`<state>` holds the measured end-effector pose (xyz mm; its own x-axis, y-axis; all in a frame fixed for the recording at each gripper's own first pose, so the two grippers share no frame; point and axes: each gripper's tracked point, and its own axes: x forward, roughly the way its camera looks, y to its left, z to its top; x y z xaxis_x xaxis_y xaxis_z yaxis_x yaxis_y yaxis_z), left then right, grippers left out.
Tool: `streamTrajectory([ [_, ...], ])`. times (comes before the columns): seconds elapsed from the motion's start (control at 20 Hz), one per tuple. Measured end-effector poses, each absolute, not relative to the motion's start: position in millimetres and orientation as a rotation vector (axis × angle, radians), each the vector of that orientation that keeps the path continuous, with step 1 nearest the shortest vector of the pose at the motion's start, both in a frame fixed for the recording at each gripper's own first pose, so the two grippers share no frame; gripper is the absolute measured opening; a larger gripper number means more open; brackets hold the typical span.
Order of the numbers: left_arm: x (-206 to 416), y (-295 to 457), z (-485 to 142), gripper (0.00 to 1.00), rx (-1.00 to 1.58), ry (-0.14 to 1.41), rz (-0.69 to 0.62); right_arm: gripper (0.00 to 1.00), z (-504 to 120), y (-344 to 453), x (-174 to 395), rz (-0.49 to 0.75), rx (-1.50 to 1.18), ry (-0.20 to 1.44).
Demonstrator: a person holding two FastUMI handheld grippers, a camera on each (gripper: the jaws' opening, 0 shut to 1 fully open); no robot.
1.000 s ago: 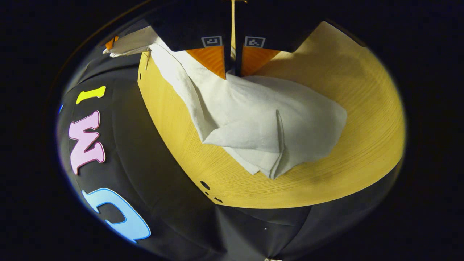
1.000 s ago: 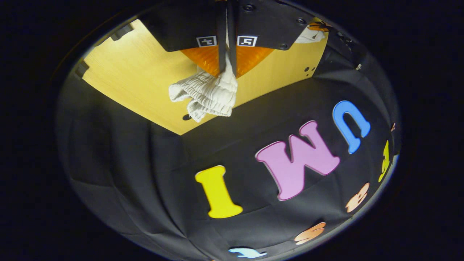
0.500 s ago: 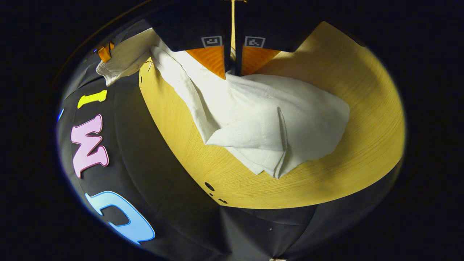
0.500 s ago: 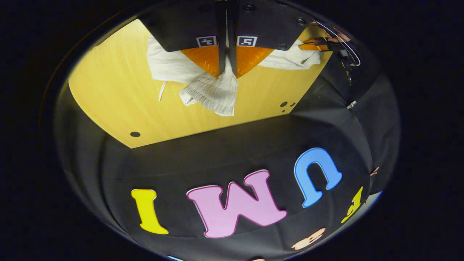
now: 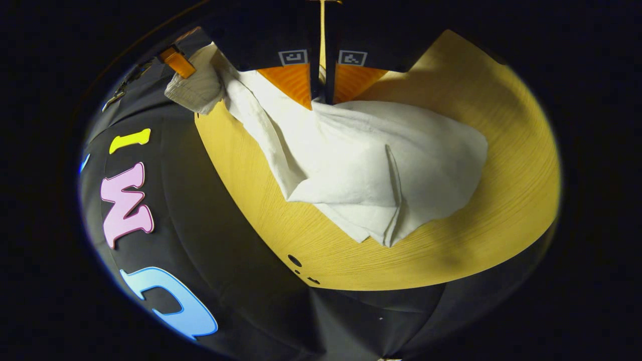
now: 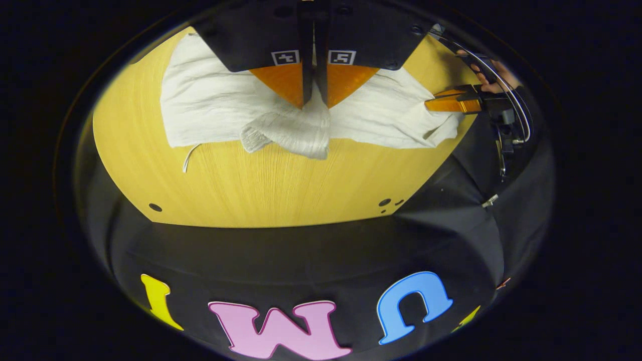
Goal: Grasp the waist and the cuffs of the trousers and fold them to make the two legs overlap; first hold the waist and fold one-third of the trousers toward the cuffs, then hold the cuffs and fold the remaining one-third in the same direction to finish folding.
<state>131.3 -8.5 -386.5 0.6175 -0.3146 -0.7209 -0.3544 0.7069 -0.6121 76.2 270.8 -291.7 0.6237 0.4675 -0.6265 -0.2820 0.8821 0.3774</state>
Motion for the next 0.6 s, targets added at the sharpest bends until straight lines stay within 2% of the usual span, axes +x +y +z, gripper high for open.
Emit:
streamTrajectory([
  [0.15, 133, -8, -385, 0.08, -0.815, 0.935, 0.022, 0.09, -305, 287, 61, 0.478, 0.242, 0.849],
  [0.35, 132, -7, -385, 0.08, -0.805, 0.936, 0.020, 0.24, -319, 306, 39, 0.550, 0.228, 0.923],
  [0.4, 132, -8, -385, 0.08, -0.803, 0.937, 0.019, 0.17, -319, 314, 32, 0.577, 0.257, 0.943],
  [0.45, 133, -8, -385, 0.08, -0.805, 0.936, 0.018, 0.37, -315, 322, 26, 0.604, 0.295, 0.956],
  [0.5, 132, -8, -385, 0.08, -0.810, 0.935, 0.019, 0.51, -309, 333, 19, 0.643, 0.348, 0.970],
  [0.55, 133, -7, -384, 0.08, -0.816, 0.934, 0.019, 0.54, -302, 342, 12, 0.678, 0.390, 0.982],
  [0.6, 132, -8, -385, 0.08, -0.821, 0.934, 0.019, 0.46, -301, 347, 9, 0.693, 0.401, 0.985],
])
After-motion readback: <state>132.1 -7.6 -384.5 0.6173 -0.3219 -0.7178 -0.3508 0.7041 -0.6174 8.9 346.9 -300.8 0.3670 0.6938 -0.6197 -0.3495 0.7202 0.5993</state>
